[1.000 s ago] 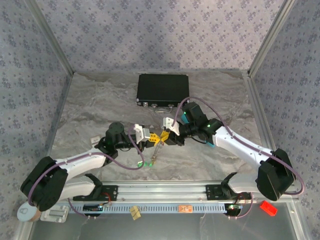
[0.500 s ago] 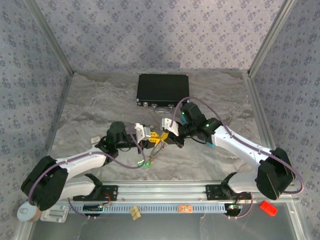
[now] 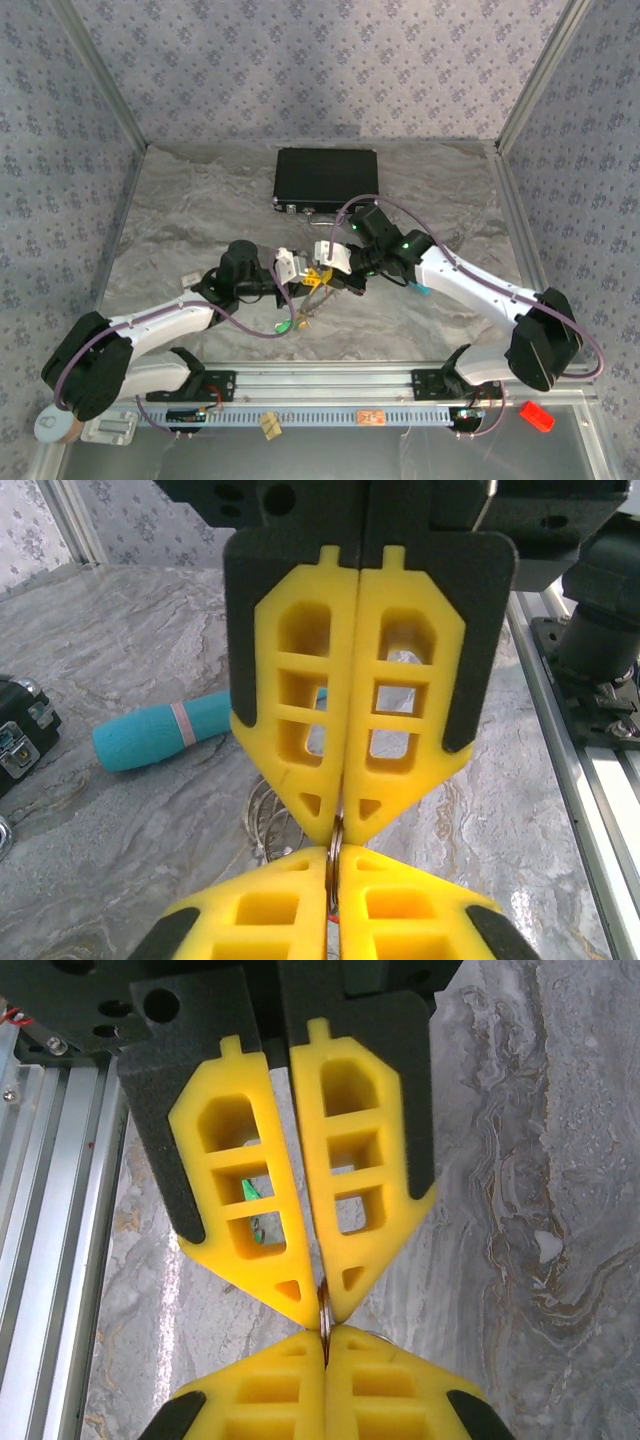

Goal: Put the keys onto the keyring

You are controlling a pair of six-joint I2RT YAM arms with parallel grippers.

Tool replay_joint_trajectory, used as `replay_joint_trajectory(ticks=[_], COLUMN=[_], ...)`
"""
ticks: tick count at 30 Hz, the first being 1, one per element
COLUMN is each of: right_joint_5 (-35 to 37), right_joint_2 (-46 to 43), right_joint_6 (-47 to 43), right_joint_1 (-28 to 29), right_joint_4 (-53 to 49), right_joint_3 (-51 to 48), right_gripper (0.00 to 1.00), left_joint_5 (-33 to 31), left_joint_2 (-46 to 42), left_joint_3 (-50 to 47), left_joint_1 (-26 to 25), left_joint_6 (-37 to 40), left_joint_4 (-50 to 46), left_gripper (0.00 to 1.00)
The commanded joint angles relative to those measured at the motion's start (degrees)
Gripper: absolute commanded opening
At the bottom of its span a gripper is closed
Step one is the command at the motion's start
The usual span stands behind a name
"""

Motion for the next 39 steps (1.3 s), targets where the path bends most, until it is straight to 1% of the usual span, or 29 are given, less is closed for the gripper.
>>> replay_joint_trajectory(ticks=[1,4,6,8,9,10,15,19,22,27,30,39], right_joint_5=[-2.67,-4.40,-4.78,-5.31,-5.69,-6.23,-9.18,-9.33,-9.45,-10.77,-11.06,-13.31], right_joint_2=[0.30,-0.60,-1.88,-3.55,-4.47,-5.23,-8.09,-7.85,-6.81,-6.15,-5.82,-1.63], right_joint_6=[-0.49,0.67,2.26,3.80,4.76,5.56,9.81,10.37,9.67,9.47,9.03,7.91], right_joint_1=[0.86,0.31,-0.61,-1.74,-2.51,-3.14,-6.16,-6.58,-6.66,-7.02,-7.18,-6.35], right_joint_4=[0.65,2.09,4.08,6.41,7.92,9.20,16.65,17.93,17.29,17.06,16.42,13.89], right_joint_3=[2.15,1.50,0.20,-2.02,-3.63,-5.00,-12.14,-13.73,-13.34,-12.75,-12.59,-9.40], right_gripper=[0.00,0.00,0.00,0.19,0.25,0.28,0.32,0.32,0.31,0.15,0.08,0.02], left_joint_5=[1.00,1.00,0.62,0.05,-0.18,-0.17,0.55,1.07,1.21,1.32,1.29,1.76], left_joint_2=[0.27,0.04,-0.63,-1.24,-1.39,-1.32,0.26,1.16,1.24,1.16,1.16,2.26], left_joint_3=[2.36,2.59,2.00,0.66,-0.05,-0.59,-2.46,-3.08,-3.13,-3.30,-3.43,-1.84], left_joint_1=[-0.55,-0.57,-0.61,-0.60,-0.61,-0.56,-0.55,-0.58,-0.58,-0.62,-0.54,-0.55], left_joint_6=[1.58,2.35,2.06,0.37,-0.77,-1.96,-7.43,-8.71,-8.82,-8.85,-8.94,-8.86], left_joint_4=[-2.00,-2.89,-1.31,2.52,4.97,6.96,15.84,18.04,18.39,18.41,18.87,20.44], left_gripper=[0.01,0.00,0.00,0.00,0.00,0.00,0.00,0.00,0.00,0.00,0.00,0.00])
